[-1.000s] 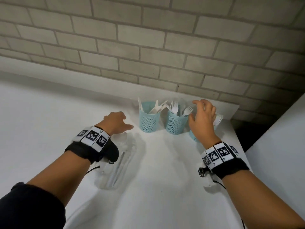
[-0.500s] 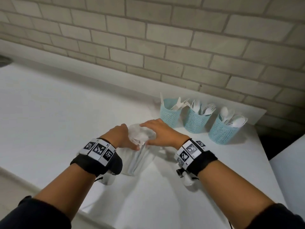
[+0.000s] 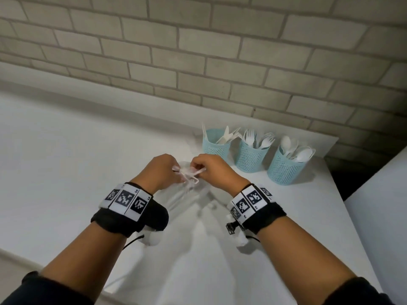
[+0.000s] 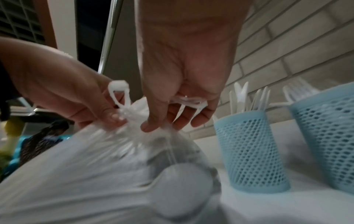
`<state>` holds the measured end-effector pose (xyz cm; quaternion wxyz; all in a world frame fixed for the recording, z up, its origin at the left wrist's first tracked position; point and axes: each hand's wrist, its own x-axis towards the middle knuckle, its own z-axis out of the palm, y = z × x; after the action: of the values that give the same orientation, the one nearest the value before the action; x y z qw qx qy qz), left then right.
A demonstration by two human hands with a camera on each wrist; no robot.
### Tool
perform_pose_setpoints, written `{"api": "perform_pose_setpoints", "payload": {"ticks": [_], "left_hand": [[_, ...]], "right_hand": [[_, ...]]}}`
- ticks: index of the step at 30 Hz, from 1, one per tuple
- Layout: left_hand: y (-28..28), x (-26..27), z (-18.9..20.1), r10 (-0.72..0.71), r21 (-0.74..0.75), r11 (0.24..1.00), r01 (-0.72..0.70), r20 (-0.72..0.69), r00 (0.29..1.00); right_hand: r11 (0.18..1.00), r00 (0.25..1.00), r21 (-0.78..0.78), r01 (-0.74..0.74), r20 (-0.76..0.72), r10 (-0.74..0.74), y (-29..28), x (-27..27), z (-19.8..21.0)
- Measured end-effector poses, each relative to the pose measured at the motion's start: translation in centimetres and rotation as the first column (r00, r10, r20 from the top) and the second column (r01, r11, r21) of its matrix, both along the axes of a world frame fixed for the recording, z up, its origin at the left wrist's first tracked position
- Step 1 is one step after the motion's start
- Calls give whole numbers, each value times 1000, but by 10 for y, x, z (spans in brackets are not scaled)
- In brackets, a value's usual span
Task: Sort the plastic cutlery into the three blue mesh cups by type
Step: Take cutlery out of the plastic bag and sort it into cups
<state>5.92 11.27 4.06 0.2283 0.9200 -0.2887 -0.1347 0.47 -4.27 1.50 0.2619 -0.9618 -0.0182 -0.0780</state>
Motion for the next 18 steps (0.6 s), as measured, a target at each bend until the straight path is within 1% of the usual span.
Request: {"api": "perform_pose_setpoints", "payload": {"ticks": [3, 6, 9, 13, 15, 18], "left_hand": [[-13, -2, 10, -99, -220, 972, 84, -55, 994], [-34, -7, 16, -251, -412, 897, 159, -179, 951], [-64, -18, 12, -339, -560, 816, 144, -261, 904], [-102, -36, -4, -393, -659, 747, 85, -334, 857], [-116, -44, -13, -424, -673, 735, 85, -358, 832], [-130, -53, -25, -443, -663, 742, 100, -371, 816]], "right_hand": [[994, 997, 90, 68, -26, -66, -19, -20, 21], [972, 985, 162, 168, -75, -158, -41, -48, 39], [944, 959, 176, 280, -98, -267, -62, -76, 47], [894, 913, 194, 404, -140, -382, -84, -110, 42], [863, 889, 221, 455, -160, -428, -91, -123, 34], [826, 865, 258, 501, -168, -472, -98, -135, 19]]}}
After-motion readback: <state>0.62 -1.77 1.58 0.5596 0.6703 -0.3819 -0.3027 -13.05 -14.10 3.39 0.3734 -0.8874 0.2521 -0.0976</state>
